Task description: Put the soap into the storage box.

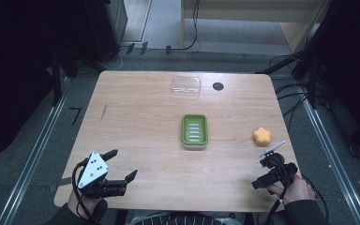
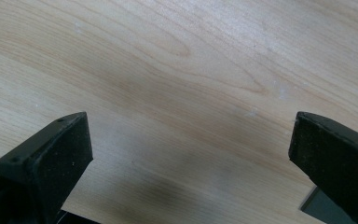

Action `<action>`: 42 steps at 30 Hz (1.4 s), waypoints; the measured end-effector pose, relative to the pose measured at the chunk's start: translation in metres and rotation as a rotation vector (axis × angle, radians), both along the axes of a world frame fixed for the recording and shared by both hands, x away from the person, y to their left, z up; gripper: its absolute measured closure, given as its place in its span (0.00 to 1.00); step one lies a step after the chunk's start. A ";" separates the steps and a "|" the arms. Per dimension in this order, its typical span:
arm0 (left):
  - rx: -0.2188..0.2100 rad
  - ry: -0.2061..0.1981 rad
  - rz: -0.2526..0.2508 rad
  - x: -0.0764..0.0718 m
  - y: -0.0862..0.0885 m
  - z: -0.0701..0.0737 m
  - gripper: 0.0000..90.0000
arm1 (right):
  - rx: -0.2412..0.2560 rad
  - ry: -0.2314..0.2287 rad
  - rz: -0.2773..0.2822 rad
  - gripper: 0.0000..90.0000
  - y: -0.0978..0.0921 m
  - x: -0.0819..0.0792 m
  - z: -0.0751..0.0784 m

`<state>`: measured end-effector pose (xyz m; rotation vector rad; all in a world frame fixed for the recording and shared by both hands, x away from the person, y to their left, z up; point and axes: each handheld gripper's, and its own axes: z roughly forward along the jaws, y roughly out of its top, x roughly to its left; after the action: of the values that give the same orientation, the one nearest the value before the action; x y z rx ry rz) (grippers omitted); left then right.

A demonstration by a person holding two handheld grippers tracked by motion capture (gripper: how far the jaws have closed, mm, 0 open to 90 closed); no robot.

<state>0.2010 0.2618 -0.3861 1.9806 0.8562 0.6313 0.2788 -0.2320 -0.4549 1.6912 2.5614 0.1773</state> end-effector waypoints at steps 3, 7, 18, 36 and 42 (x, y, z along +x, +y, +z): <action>0.001 0.000 -0.005 0.000 -0.001 0.000 0.15 | 0.003 -0.003 0.003 0.00 0.000 0.000 0.000; 0.001 0.001 -0.004 0.001 -0.001 0.000 0.15 | 0.002 -0.010 0.004 0.00 0.000 -0.001 0.000; 0.010 0.009 0.005 0.000 -0.001 0.000 0.15 | 0.013 -0.032 0.021 0.00 0.000 0.003 0.001; -0.002 0.006 0.006 -0.002 0.003 -0.001 0.15 | -0.021 -0.071 0.027 0.00 0.004 0.011 0.003; -0.003 0.002 0.010 -0.003 0.003 0.000 0.15 | -0.033 -0.065 0.012 0.00 0.006 0.017 0.002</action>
<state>0.1982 0.2643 -0.3862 1.9757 0.8687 0.6334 0.2962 -0.2257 -0.4525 1.6319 2.5141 0.1857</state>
